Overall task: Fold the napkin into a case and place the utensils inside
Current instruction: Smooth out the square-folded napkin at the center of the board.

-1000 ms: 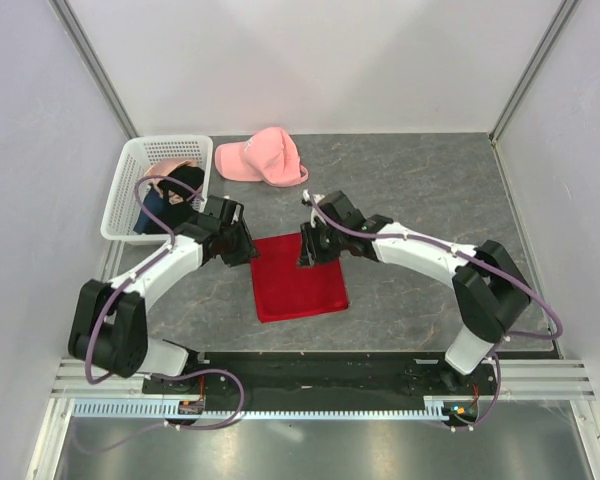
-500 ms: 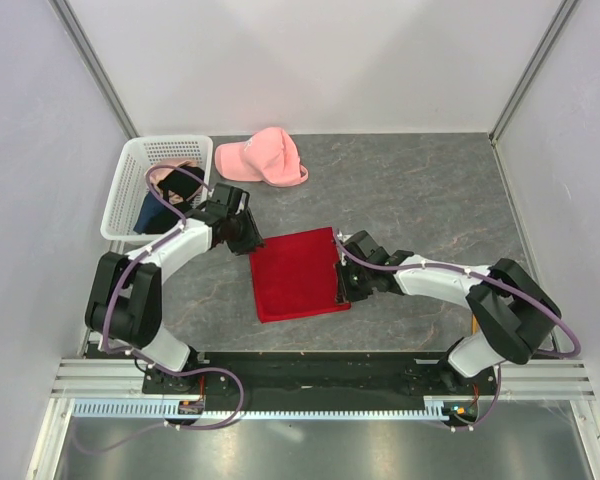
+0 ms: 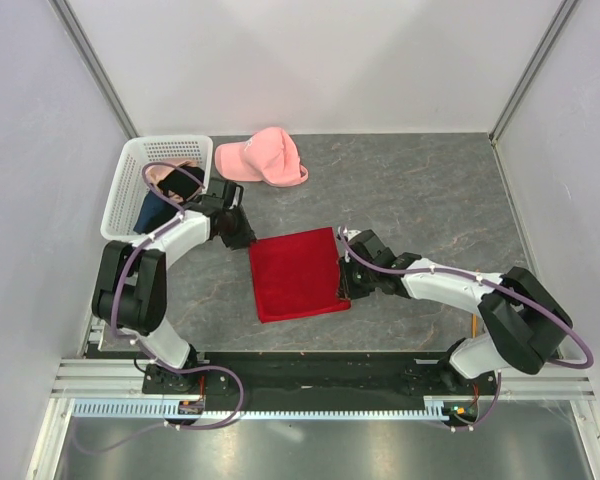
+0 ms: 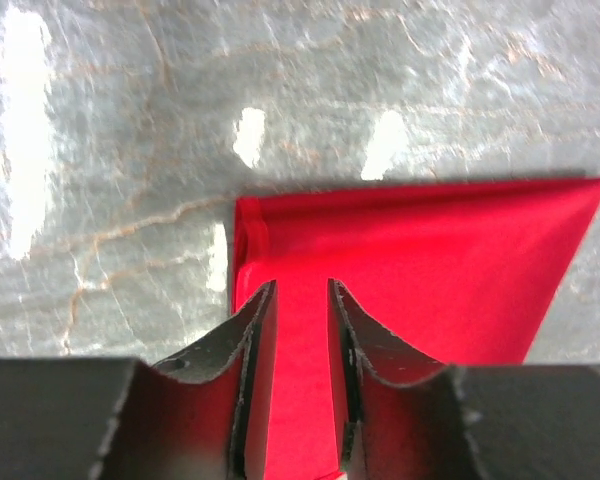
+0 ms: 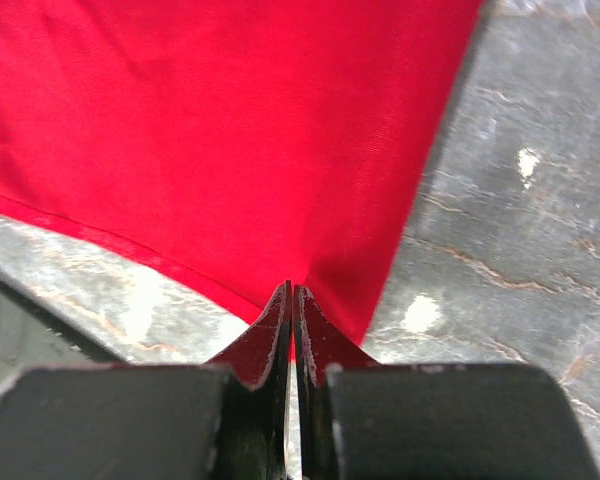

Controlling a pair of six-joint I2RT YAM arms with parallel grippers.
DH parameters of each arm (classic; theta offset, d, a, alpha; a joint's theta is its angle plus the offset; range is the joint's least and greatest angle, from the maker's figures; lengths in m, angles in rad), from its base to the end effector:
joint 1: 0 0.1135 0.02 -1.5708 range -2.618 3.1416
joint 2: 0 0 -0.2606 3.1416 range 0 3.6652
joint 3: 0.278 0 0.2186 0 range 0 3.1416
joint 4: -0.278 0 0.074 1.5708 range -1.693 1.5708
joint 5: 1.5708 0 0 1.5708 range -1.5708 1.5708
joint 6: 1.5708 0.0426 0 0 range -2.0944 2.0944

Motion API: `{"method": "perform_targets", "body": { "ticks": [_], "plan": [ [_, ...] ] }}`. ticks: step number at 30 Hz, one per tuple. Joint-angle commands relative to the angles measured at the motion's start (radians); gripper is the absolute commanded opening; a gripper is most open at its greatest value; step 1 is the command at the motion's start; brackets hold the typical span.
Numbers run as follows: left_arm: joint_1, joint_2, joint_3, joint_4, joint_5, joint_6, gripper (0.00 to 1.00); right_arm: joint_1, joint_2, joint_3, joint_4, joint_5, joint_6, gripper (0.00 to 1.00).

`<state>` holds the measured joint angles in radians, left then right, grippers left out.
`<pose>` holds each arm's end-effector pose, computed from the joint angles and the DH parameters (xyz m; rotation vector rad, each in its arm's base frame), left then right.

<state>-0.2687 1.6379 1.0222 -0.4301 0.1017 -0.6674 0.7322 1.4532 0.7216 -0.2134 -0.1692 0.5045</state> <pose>0.2901 -0.0844 0.2004 -0.4953 2.6371 -0.4471 0.1840 0.1750 0.1825 -0.3726 2.6200 0.6789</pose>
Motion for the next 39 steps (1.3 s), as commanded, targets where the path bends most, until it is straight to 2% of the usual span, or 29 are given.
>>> {"method": "perform_targets", "body": {
  "ticks": [1,8,14,15,16,17,23,27,31,34,39],
  "plan": [
    [0.008,0.062,0.071,-0.001,-0.022,0.026,0.32,-0.016,0.012,-0.072,0.061,0.028,0.009,0.06],
    [0.006,0.198,0.144,-0.004,-0.051,0.038,0.28,-0.022,-0.022,-0.110,0.071,0.051,0.002,0.04],
    [0.006,0.116,0.118,-0.019,-0.088,0.055,0.30,-0.094,-0.037,0.051,0.026,0.062,-0.040,0.06],
    [0.006,0.087,0.116,-0.024,-0.089,0.057,0.31,-0.106,-0.022,0.079,0.028,0.060,-0.043,0.08],
    [0.005,0.070,0.115,-0.030,-0.089,0.058,0.32,-0.128,0.017,0.140,0.026,0.059,-0.049,0.15],
    [0.003,0.054,0.113,-0.032,-0.089,0.058,0.33,-0.137,0.044,0.174,0.026,0.054,-0.063,0.18],
    [-0.029,-0.049,0.075,-0.039,0.001,0.062,0.34,-0.160,0.266,0.433,0.026,0.054,-0.084,0.32],
    [-0.069,-0.105,-0.029,-0.016,0.026,0.046,0.29,-0.175,0.401,0.555,0.028,0.060,-0.093,0.31],
    [-0.099,-0.142,-0.094,0.004,0.044,0.038,0.25,-0.188,0.481,0.631,0.037,0.076,-0.106,0.20],
    [-0.128,-0.174,-0.142,0.024,0.064,0.026,0.25,-0.198,0.529,0.641,0.063,0.076,-0.103,0.14],
    [-0.202,-0.205,-0.192,0.048,0.076,0.000,0.25,-0.217,0.604,0.644,0.101,0.077,-0.116,0.13]
  ]
}}
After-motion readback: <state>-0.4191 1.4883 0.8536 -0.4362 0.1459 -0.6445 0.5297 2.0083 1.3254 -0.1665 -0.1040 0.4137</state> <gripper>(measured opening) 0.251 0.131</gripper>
